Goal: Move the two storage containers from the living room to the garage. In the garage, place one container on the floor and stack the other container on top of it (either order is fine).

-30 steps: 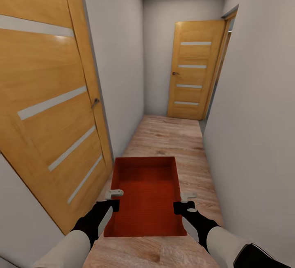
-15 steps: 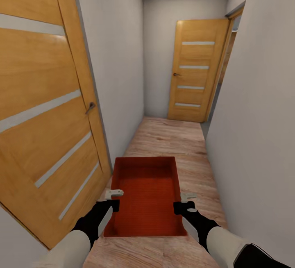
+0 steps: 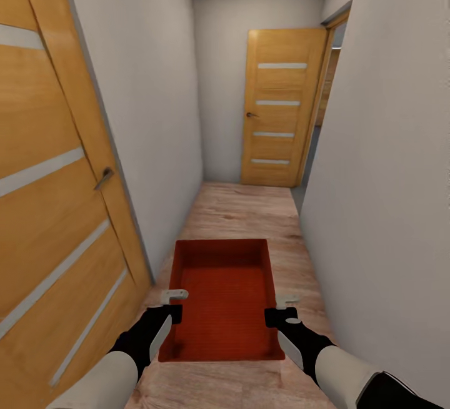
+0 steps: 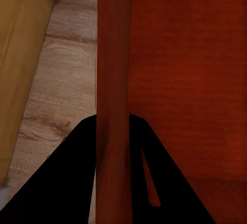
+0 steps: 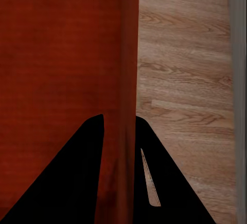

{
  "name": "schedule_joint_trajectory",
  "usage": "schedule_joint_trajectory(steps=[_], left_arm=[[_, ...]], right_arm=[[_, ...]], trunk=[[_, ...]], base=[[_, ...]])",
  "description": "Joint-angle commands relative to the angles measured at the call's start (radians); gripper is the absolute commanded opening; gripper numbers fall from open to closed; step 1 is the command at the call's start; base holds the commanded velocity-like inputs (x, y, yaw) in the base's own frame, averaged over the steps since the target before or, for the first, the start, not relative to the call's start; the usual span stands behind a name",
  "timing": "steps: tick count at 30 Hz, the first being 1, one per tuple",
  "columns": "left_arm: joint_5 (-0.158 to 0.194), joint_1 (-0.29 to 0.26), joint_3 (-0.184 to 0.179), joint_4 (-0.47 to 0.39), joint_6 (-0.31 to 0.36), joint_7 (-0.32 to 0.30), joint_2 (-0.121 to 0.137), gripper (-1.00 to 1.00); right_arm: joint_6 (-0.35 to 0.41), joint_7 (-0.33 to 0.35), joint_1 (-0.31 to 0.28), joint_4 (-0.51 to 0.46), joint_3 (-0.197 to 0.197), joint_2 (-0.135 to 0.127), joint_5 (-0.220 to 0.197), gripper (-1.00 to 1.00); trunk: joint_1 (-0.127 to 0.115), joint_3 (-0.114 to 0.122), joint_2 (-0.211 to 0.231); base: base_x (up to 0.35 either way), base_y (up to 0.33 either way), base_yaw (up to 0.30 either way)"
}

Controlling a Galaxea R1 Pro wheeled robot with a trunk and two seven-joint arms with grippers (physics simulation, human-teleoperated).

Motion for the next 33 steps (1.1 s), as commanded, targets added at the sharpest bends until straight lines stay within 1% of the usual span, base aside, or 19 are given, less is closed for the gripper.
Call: schedule_joint_trajectory(steps=[1, 10, 13, 33], left_arm=[[-0.014, 0.0, -0.003, 0.005, 0.01, 0.009, 0.009, -1.0], [-0.014, 0.0, -0.003, 0.005, 0.01, 0.009, 0.009, -1.0], [-0.014, 0.0, -0.003, 0.005, 0.01, 0.009, 0.009, -1.0], [-0.014, 0.0, -0.003, 0.005, 0.01, 0.009, 0.009, -1.0]], right_arm=[[-0.003, -0.026, -0.003, -0.003, -0.032, -0.014, 0.015, -1.0], [-0.003, -0.026, -0.003, -0.003, -0.032, -0.014, 0.015, -1.0], [-0.003, -0.026, -0.003, -0.003, -0.032, -0.015, 0.015, -1.0], [-0.003, -0.026, -0.003, -0.003, -0.032, -0.015, 0.016, -1.0]], trunk=[[0.001, -0.002, -0.002], [0.001, -0.002, -0.002], [0.001, -0.002, -0.002], [0.001, -0.002, -0.002]], base=[[0.323, 0.0, -0.226], [0.322, 0.0, -0.221], [0.323, 0.0, -0.125], [0.323, 0.0, -0.005]])
